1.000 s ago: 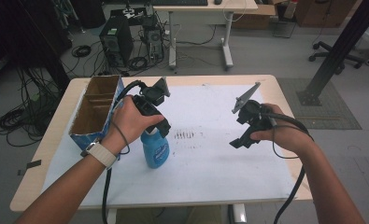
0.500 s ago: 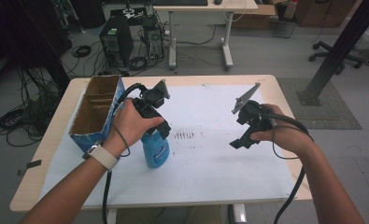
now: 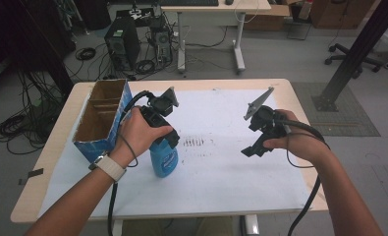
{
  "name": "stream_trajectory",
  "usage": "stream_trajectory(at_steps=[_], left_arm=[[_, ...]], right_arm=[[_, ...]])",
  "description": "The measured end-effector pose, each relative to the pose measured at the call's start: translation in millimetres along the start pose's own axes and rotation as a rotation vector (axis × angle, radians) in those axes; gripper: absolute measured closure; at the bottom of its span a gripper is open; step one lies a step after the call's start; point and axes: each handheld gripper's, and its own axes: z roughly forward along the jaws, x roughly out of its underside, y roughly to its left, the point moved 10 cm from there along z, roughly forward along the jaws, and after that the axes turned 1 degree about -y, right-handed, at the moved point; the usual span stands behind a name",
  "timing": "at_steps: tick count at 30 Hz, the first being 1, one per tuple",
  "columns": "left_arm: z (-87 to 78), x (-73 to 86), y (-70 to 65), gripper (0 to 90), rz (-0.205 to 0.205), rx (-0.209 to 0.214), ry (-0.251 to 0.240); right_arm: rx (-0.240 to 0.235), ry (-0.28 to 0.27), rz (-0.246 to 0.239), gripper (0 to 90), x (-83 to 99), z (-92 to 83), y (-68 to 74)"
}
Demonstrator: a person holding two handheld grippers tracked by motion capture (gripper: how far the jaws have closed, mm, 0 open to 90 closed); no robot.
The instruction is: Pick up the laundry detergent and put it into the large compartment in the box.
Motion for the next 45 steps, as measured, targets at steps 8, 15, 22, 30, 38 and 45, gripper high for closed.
stream_trajectory(at_steps=[8, 15, 22, 30, 38, 45], left_arm=[[8.0, 2.0, 1.3, 8.3, -0.007, 0.002, 0.012], [14.7, 2.9, 0.6, 8.7, -0.004, 0.007, 0.02], [19.9, 3.7, 0.2, 9.0, -0.002, 0.014, 0.026], [23.9, 4.2, 1.9, 12.0, 0.001, 0.015, 0.033], [25.1, 4.5, 2.1, 18.7, 0.001, 0.019, 0.039], [26.5, 5.2, 3.4, 24.1, -0.005, 0.024, 0.041]], right_arm=[[-0.002, 0.0, 0.001, 8.2, 1.2, 0.7, -0.2], [-0.003, -0.001, 0.003, 8.2, 1.4, 1.4, -0.4], [-0.004, 0.0, 0.003, 8.2, 1.8, 1.6, -0.1], [-0.004, 0.0, 0.002, 8.2, 2.2, 1.7, -0.3], [-0.004, 0.0, 0.004, 8.2, 3.0, 1.7, -0.5], [-0.006, -0.001, 0.007, 8.2, 3.8, 2.4, -0.6]])
